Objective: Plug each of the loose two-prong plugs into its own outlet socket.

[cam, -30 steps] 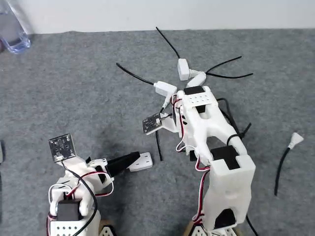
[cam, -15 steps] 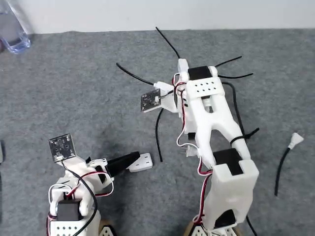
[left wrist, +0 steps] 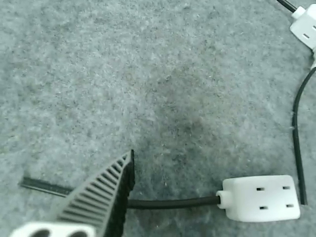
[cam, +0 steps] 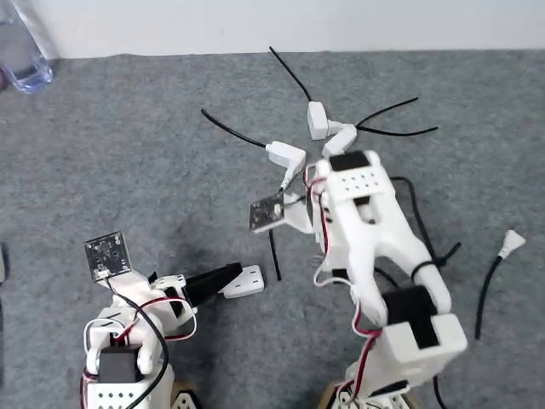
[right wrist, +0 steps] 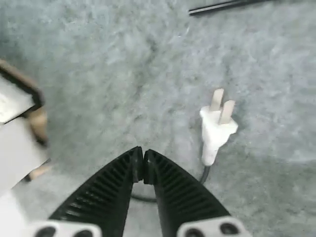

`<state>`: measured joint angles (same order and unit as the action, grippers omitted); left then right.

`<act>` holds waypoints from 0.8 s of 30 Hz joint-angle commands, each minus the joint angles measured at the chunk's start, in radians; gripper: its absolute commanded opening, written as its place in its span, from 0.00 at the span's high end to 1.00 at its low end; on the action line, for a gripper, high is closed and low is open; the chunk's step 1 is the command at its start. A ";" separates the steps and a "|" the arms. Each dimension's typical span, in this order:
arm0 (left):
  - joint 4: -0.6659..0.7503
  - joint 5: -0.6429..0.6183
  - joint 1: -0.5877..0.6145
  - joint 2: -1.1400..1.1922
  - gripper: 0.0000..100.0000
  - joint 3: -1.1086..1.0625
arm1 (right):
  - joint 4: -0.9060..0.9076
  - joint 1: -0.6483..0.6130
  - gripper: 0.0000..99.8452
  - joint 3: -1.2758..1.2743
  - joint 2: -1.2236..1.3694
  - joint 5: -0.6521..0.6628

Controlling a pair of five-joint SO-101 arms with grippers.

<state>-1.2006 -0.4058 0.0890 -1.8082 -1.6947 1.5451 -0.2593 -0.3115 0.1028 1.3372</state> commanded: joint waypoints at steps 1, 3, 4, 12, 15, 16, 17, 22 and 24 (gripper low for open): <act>-0.006 0.009 -0.002 -0.005 0.35 0.012 | -0.217 -0.004 0.99 -0.143 -0.079 -0.006; -0.006 0.009 -0.002 -0.005 0.35 0.012 | -0.280 -0.004 0.99 -0.183 -0.076 -0.008; -0.006 0.009 -0.002 -0.005 0.35 0.012 | -0.306 -0.004 0.99 -0.193 -0.070 -0.008; -0.006 0.009 -0.002 -0.005 0.35 0.012 | -0.404 -0.002 0.99 -0.186 -0.033 -0.008; -0.006 0.009 -0.002 -0.005 0.35 0.012 | -0.360 -0.002 0.99 -0.135 -0.031 -0.008; -0.006 0.009 -0.002 -0.005 0.35 0.012 | -0.346 -0.002 0.99 -0.120 -0.030 -0.008; -0.006 0.009 -0.002 -0.005 0.35 0.012 | -0.334 -0.002 0.99 -0.104 -0.028 -0.008; -0.006 0.009 -0.002 -0.005 0.35 0.012 | -0.337 0.013 0.99 -0.083 -0.022 -0.005; -0.006 0.009 -0.002 -0.005 0.35 0.012 | -0.338 0.025 0.99 -0.077 -0.027 -0.005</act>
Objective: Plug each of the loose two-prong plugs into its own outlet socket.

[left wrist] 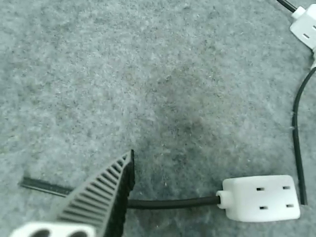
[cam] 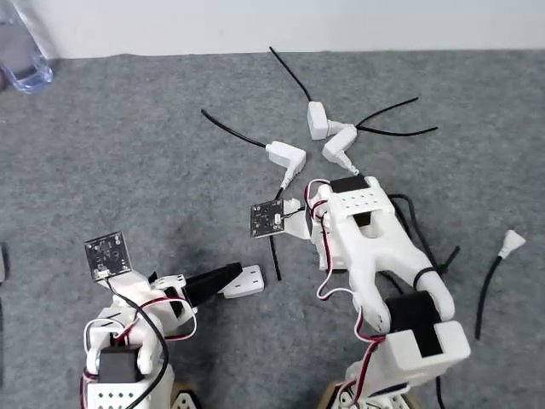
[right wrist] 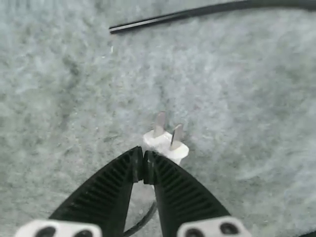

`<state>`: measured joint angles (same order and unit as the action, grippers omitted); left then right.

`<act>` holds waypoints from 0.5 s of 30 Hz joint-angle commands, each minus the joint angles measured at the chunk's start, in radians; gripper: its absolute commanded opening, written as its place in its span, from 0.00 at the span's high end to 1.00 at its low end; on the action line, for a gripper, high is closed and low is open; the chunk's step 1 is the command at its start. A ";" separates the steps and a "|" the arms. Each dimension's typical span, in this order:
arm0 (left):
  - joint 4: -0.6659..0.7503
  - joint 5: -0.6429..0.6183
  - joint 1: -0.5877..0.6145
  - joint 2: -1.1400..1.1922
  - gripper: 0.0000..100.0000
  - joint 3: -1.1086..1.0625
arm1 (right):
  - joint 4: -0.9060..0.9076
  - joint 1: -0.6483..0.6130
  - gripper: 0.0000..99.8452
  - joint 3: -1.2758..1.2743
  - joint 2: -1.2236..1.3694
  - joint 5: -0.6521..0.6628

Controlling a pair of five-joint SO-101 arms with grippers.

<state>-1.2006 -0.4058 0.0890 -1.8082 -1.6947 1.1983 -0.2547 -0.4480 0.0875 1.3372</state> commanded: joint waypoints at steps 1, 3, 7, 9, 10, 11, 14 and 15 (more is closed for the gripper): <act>-0.006 0.009 -0.002 -0.005 0.35 0.012 | 0.010 0.031 0.99 0.066 -0.007 -0.005; -0.006 0.009 -0.002 -0.005 0.35 0.012 | -0.004 0.048 0.99 0.066 0.001 -0.003; -0.006 0.009 -0.002 -0.005 0.35 0.012 | -0.053 0.071 0.99 0.069 0.059 -0.003; -0.006 0.009 -0.002 -0.005 0.35 0.012 | -0.070 0.068 0.99 0.069 0.087 -0.005; -0.006 0.009 -0.002 -0.005 0.35 0.012 | -0.077 0.067 0.99 0.071 0.097 -0.006; -0.006 0.009 -0.002 -0.005 0.35 0.012 | -0.087 0.065 0.99 0.071 0.104 -0.008; -0.006 0.009 -0.002 -0.005 0.35 0.012 | -0.088 0.065 0.99 0.089 0.104 -0.009; -0.006 0.009 -0.002 -0.005 0.35 0.012 | -0.087 0.065 0.99 0.098 0.099 -0.011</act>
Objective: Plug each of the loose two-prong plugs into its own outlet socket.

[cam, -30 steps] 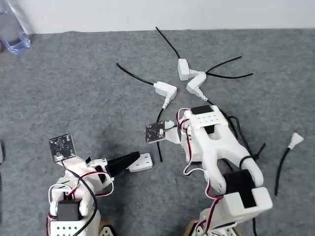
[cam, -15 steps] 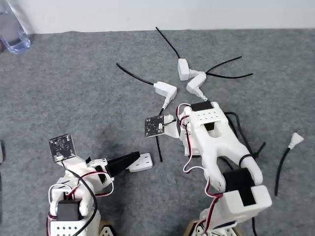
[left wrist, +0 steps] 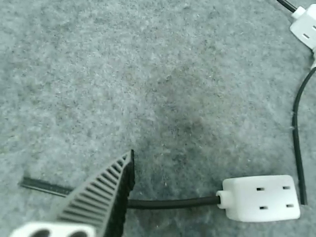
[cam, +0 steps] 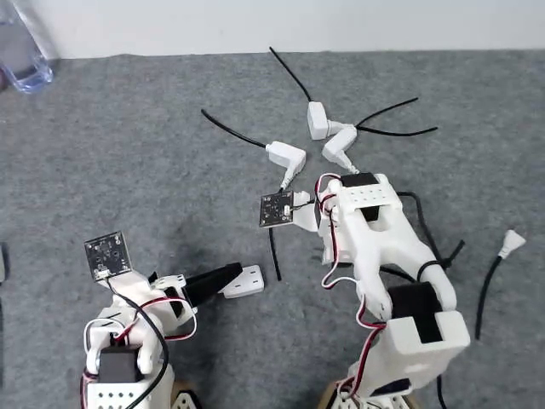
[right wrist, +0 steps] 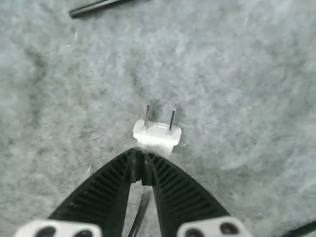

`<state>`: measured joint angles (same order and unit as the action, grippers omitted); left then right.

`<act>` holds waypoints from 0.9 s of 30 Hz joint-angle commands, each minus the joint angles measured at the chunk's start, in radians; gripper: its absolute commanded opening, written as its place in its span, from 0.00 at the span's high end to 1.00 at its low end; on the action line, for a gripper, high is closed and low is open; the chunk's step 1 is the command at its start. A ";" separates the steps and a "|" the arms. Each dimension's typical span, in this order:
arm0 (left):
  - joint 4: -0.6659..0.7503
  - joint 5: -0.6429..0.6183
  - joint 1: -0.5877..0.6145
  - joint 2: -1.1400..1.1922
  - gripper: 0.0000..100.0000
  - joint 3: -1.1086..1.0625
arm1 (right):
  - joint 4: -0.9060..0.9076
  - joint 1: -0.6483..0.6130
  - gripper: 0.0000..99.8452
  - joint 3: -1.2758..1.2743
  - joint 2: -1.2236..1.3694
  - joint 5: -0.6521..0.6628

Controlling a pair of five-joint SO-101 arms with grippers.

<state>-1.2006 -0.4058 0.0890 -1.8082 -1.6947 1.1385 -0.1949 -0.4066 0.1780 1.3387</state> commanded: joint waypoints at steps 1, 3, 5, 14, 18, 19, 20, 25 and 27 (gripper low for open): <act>-0.006 0.009 -0.002 -0.005 0.35 0.012 | -0.027 0.007 0.99 0.063 0.005 -0.012; -0.006 0.009 -0.002 -0.005 0.35 0.012 | -0.027 0.007 0.99 0.066 0.005 -0.012; -0.006 0.009 -0.002 -0.005 0.35 0.012 | -0.036 0.005 0.99 0.061 0.010 -0.012; -0.006 0.009 -0.002 -0.005 0.35 0.012 | -0.030 0.005 0.99 0.100 0.004 -0.068; -0.006 0.009 -0.002 -0.005 0.35 0.012 | -0.050 0.005 0.99 0.100 0.010 -0.068; -0.006 0.009 -0.002 -0.005 0.35 0.012 | -0.053 0.005 0.99 0.101 0.010 -0.068; -0.006 0.009 -0.002 -0.005 0.35 0.012 | -0.053 0.005 0.99 0.103 0.010 -0.069; -0.006 0.009 -0.002 -0.005 0.35 0.012 | -0.018 0.005 0.99 0.110 -0.012 -0.074; -0.006 0.009 -0.002 -0.005 0.35 0.012 | 0.013 -0.004 0.99 0.123 -0.030 -0.081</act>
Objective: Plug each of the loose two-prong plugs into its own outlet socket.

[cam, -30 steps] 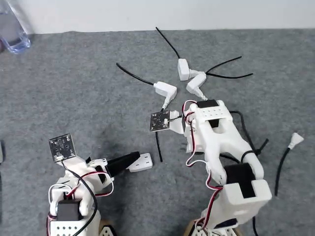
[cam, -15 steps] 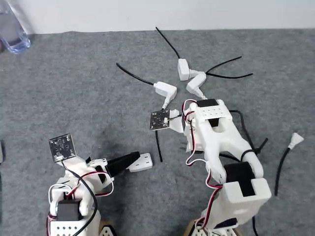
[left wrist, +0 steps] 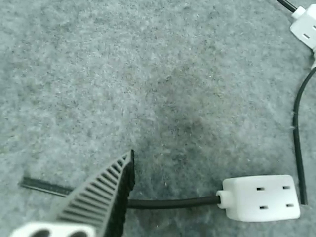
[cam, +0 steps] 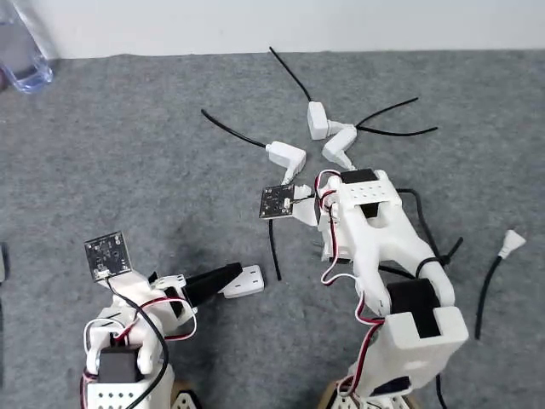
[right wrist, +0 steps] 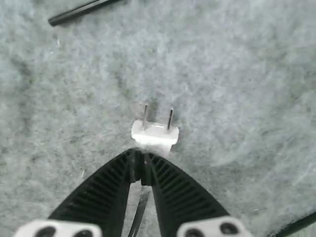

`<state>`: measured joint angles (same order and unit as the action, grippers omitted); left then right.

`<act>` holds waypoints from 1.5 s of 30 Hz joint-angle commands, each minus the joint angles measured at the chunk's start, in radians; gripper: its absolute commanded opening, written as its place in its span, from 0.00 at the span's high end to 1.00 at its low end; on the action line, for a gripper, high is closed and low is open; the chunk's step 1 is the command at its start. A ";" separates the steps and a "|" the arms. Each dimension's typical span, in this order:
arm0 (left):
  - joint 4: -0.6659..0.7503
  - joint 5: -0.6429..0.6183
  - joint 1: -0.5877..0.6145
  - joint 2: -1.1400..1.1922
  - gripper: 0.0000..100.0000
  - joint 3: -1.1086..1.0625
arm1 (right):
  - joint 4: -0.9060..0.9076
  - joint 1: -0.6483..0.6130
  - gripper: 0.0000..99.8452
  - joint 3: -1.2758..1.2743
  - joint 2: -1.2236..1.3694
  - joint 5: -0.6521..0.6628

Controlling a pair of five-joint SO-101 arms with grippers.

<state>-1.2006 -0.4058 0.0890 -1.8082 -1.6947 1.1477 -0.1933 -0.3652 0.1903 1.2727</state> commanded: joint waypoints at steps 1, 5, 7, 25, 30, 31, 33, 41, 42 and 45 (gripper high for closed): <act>-0.006 0.009 -0.002 -0.005 0.35 0.012 | 0.016 -0.008 0.99 0.084 -0.053 -0.015; -0.006 0.009 -0.002 -0.005 0.35 0.012 | 0.018 -0.013 0.99 0.086 -0.071 -0.015; -0.006 0.009 -0.002 -0.005 0.35 0.012 | 0.018 -0.012 0.99 0.086 -0.071 -0.015; -0.006 0.009 -0.002 -0.005 0.35 0.012 | -0.067 -0.015 0.99 0.083 0.104 -0.075; -0.006 0.009 -0.002 -0.005 0.35 0.012 | -0.036 -0.030 0.99 0.080 0.113 -0.087; -0.006 0.009 -0.002 -0.005 0.35 0.012 | -0.018 -0.038 0.99 0.080 0.113 -0.087; -0.006 0.009 -0.002 -0.005 0.35 0.012 | 0.015 -0.062 0.97 0.080 0.113 -0.087; -0.006 0.009 -0.002 -0.005 0.35 0.012 | 0.027 -0.073 0.89 0.083 0.108 -0.086; -0.006 0.009 -0.002 -0.005 0.35 0.012 | 0.027 -0.073 0.89 0.081 0.108 -0.086; -0.006 0.009 -0.002 -0.005 0.35 0.012 | 0.053 -0.071 0.89 0.080 0.107 -0.084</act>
<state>-1.2006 -0.4058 0.0890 -1.8082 -1.6947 1.1738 -0.2348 -0.2869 0.2670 1.1960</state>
